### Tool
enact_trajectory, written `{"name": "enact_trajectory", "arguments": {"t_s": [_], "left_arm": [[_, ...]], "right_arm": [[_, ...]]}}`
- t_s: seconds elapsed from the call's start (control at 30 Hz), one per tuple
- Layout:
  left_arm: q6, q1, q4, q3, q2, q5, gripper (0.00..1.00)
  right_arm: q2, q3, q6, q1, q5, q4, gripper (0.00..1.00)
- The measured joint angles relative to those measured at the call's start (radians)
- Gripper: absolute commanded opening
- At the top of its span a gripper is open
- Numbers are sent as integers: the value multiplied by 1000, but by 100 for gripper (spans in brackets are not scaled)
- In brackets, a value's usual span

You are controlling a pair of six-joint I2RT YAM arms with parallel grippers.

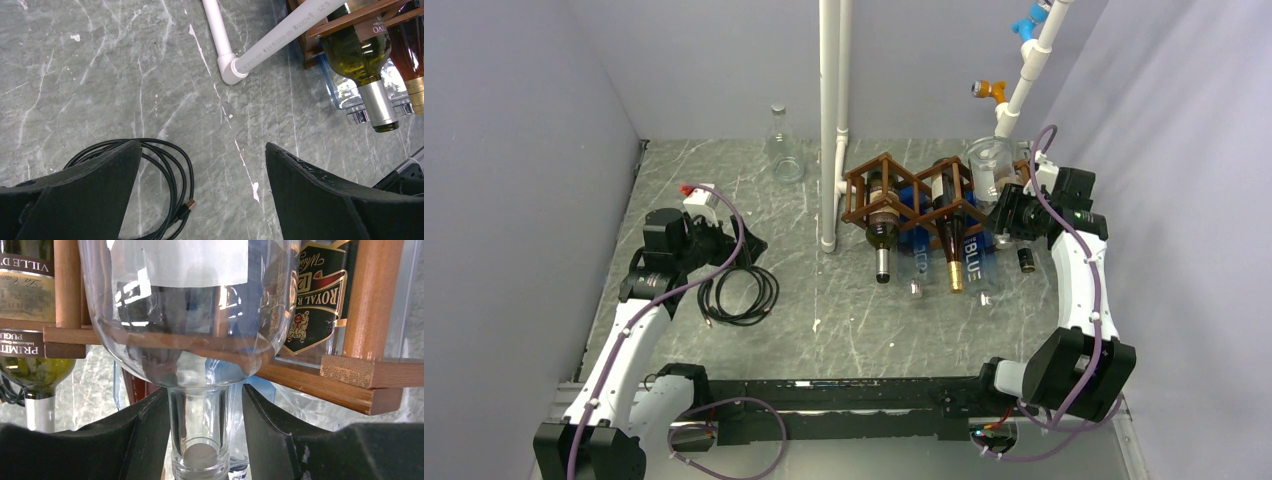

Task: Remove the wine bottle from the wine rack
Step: Pick up the wine bottle from the wine rack.

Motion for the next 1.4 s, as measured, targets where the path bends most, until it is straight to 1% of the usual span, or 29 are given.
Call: {"name": "enact_trajectory", "arguments": {"t_s": [0.2,0.33,0.43,0.57,0.63,0.93,1.4], "left_arm": [[0,0,0,0,0,0,100],[0,0,0,0,0,0,99],[0,0,0,0,0,0,100],[0,0,0,0,0,0,100],[0,0,0,0,0,0,100],[0,0,0,0,0,0,99],[0,0,0,0,0,1,100]], "right_arm": [[8,-6,13,0,0,4,50],[10,-8,19,1,-5,8,43],[10,-8,27,2,-20,10,30],[9,-10,27,0,-33,13,7],[9,-12,28,-3,-39,16,1],[-8,-41,55,-45,-120,50,0],[-102,-121,165,-137,-269,135,0]]}}
